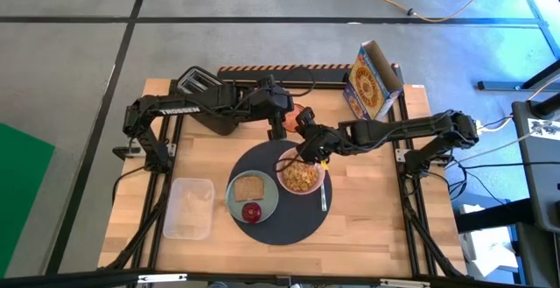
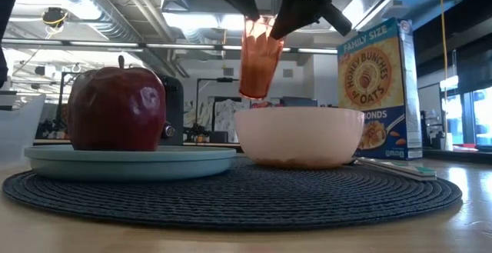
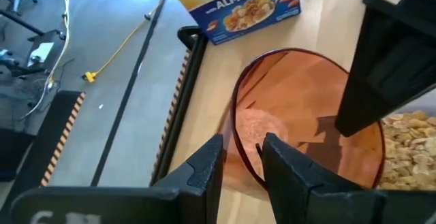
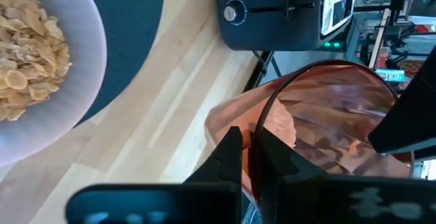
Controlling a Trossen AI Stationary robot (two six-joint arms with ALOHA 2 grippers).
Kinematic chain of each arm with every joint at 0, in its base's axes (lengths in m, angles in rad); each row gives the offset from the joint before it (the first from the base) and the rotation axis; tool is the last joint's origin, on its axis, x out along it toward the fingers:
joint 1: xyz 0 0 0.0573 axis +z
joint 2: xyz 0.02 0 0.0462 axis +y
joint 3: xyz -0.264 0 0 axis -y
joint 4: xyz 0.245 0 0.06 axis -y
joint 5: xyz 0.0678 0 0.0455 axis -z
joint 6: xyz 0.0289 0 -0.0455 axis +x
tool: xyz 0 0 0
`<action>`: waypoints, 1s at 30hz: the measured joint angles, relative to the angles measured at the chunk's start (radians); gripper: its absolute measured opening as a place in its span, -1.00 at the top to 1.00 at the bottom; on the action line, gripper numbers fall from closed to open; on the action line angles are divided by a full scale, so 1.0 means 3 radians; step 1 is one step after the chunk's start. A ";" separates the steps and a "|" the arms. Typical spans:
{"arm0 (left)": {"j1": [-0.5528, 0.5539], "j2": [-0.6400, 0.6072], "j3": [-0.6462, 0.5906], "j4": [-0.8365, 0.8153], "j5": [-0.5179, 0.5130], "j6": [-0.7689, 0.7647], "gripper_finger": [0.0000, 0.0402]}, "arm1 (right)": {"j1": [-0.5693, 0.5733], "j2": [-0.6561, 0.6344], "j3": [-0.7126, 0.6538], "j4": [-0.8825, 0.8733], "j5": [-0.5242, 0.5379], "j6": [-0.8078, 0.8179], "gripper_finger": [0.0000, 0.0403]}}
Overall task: Arrange a breakfast setting
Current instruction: Put the orange cup on the table mat
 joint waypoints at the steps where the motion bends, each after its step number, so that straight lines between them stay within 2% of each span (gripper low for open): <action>1: 0.0013 0.0000 0.0000 0.0003 0.0017 0.0000 0.54 | 0.0000 0.0000 0.0000 -0.0003 0.0001 0.0000 0.97; 5: 0.0022 0.0000 0.0000 -0.0007 0.0092 0.0011 0.62 | 0.0001 0.0000 0.0000 -0.0008 -0.0008 0.0007 0.97; 11: 0.0020 0.0004 0.0000 -0.0002 0.0051 -0.0014 0.94 | 0.0005 0.0000 0.0008 0.0027 -0.0055 0.0048 0.97; 21: 0.0034 0.0010 -0.0015 -0.0262 0.0050 0.0051 0.99 | 0.0010 -0.0022 0.0012 -0.0036 -0.0182 0.0139 0.66; 30: 0.0158 0.0008 -0.0013 -0.0625 0.0128 -0.0216 1.00 | 0.0004 -0.0128 0.0005 -0.0063 -0.0224 0.0687 0.52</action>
